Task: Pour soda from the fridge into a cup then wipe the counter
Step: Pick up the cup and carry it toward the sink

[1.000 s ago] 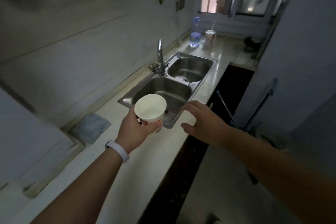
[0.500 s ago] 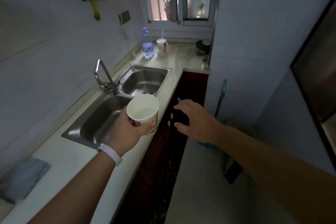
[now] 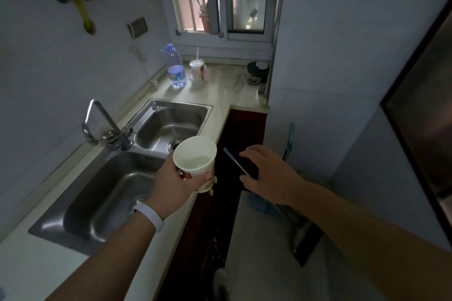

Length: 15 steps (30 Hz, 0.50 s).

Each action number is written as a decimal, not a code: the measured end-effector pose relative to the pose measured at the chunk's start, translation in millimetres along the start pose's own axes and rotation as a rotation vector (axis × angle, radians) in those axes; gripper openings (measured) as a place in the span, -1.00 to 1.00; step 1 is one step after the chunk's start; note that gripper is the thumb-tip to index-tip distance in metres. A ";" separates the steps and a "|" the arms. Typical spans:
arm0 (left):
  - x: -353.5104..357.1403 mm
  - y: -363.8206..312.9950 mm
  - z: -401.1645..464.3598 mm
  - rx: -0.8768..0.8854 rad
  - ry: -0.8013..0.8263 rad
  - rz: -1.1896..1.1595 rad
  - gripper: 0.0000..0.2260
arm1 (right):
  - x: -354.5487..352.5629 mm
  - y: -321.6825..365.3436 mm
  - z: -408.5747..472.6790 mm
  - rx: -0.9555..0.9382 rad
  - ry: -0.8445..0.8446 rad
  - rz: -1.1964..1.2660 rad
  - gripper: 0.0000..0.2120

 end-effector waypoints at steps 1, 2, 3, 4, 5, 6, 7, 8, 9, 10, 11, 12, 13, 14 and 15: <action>-1.7 5.6 15.0 -0.001 0.001 -0.011 -0.35 | -1.7 -4.2 13.6 0.003 -0.003 -0.005 -0.42; -3.5 11.6 31.2 -0.003 0.002 -0.028 -0.36 | -3.9 -8.3 28.1 0.005 -0.010 -0.016 -0.43; -5.4 16.9 48.4 -0.005 0.007 -0.038 -0.36 | -6.6 -12.4 43.2 0.015 -0.016 -0.030 -0.43; -7.7 21.8 65.7 -0.004 0.007 -0.042 -0.37 | -9.7 -15.6 58.4 0.028 -0.021 -0.039 -0.43; -10.7 25.6 82.8 -0.004 0.006 -0.035 -0.37 | -12.0 -18.9 73.5 0.044 -0.023 -0.039 -0.43; -14.0 27.7 99.0 0.001 0.007 -0.027 -0.36 | -14.0 -21.8 88.6 0.053 -0.025 -0.039 -0.43; -18.1 30.7 115.1 0.003 0.009 -0.020 -0.34 | -15.3 -24.8 103.1 0.059 -0.021 -0.041 -0.43; -21.9 33.0 131.2 -0.001 0.012 -0.019 -0.32 | -16.9 -27.6 116.8 0.062 -0.018 -0.048 -0.43; -25.0 33.7 146.4 -0.006 0.015 -0.015 -0.33 | -19.5 -30.3 129.6 0.068 -0.019 -0.055 -0.43; -28.2 35.5 161.1 -0.012 0.017 -0.013 -0.36 | -22.8 -32.6 141.1 0.079 -0.024 -0.060 -0.43; -30.5 35.4 174.5 -0.016 0.022 -0.017 -0.40 | -26.4 -35.3 152.0 0.097 -0.029 -0.061 -0.43; -31.8 35.0 186.7 -0.017 0.027 -0.028 -0.42 | -29.8 -37.7 161.8 0.110 -0.034 -0.061 -0.43; -33.0 34.8 197.7 -0.014 0.031 -0.035 -0.43 | -32.5 -40.0 170.1 0.119 -0.034 -0.063 -0.43; -34.6 35.8 208.2 -0.010 0.034 -0.039 -0.43 | -35.0 -42.0 178.5 0.121 -0.031 -0.065 -0.43; -36.1 36.3 217.8 -0.008 0.037 -0.041 -0.42 | -37.5 -44.5 186.4 0.121 -0.026 -0.067 -0.43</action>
Point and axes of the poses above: each hand's wrist, its own z-axis towards the middle knuckle, its own x-axis out of the palm, y = z × x, the point moved 3 cm from there along z, towards the middle knuckle, and after that the axes turned 6 degrees about y, right-handed, at the moved point
